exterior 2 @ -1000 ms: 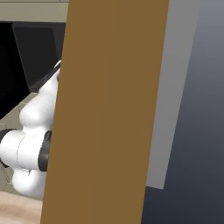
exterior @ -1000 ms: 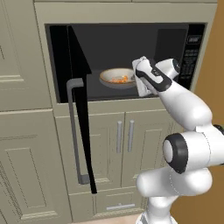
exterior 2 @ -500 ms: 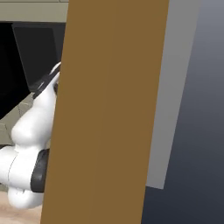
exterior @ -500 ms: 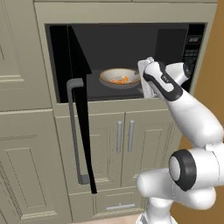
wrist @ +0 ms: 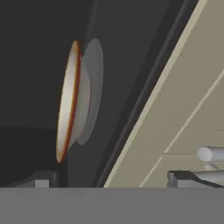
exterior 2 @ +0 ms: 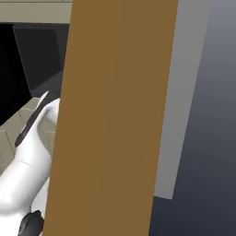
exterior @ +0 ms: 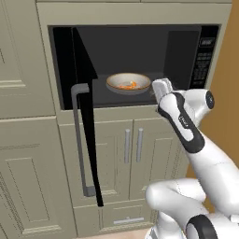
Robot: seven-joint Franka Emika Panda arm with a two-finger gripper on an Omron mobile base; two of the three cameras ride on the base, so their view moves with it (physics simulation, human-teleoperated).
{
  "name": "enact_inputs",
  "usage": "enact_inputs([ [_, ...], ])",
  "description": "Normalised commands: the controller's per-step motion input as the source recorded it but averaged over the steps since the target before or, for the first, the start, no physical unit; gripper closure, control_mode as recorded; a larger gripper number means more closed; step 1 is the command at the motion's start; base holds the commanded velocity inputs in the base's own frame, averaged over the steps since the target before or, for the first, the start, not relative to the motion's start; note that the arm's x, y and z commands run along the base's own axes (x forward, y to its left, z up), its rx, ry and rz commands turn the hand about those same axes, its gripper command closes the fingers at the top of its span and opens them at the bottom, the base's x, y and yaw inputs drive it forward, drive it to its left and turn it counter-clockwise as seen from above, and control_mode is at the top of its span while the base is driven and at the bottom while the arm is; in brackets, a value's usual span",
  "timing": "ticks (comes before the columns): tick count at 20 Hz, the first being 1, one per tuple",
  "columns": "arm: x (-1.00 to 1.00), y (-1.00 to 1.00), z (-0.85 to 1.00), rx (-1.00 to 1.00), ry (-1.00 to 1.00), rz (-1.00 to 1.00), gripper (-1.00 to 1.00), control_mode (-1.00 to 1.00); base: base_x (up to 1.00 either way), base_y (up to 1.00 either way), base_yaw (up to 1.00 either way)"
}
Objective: Remove the apple from the bowl and place it on the small plate. Then place the bowl with only the shrimp in the microwave, close the door, and press the start button to microwave the shrimp.
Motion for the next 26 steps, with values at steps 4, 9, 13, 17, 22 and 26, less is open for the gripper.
enact_inputs([
  [4, -0.64, 0.00, 0.00, -0.69, -0.20, -0.06, -1.00, -1.00, 0.00, 0.00, 0.00],
  [9, -0.55, 0.00, -0.14, -0.62, -0.03, -0.24, -1.00, -1.00, 0.00, 0.00, 0.00],
  [13, -0.36, -0.01, -0.26, -0.61, 0.00, -0.29, -1.00, -1.00, 0.00, 0.00, 0.00],
  [17, -0.10, -0.17, -0.18, -0.59, 0.01, -0.26, -1.00, -1.00, 0.00, 0.00, 0.00],
  [22, 0.00, -0.36, -0.05, -0.54, 0.01, -0.23, -1.00, -1.00, 0.00, 0.00, 0.00],
  [26, -0.03, -0.22, -0.06, -0.55, -0.03, -0.25, -1.00, -1.00, 0.00, 0.00, 0.00],
])
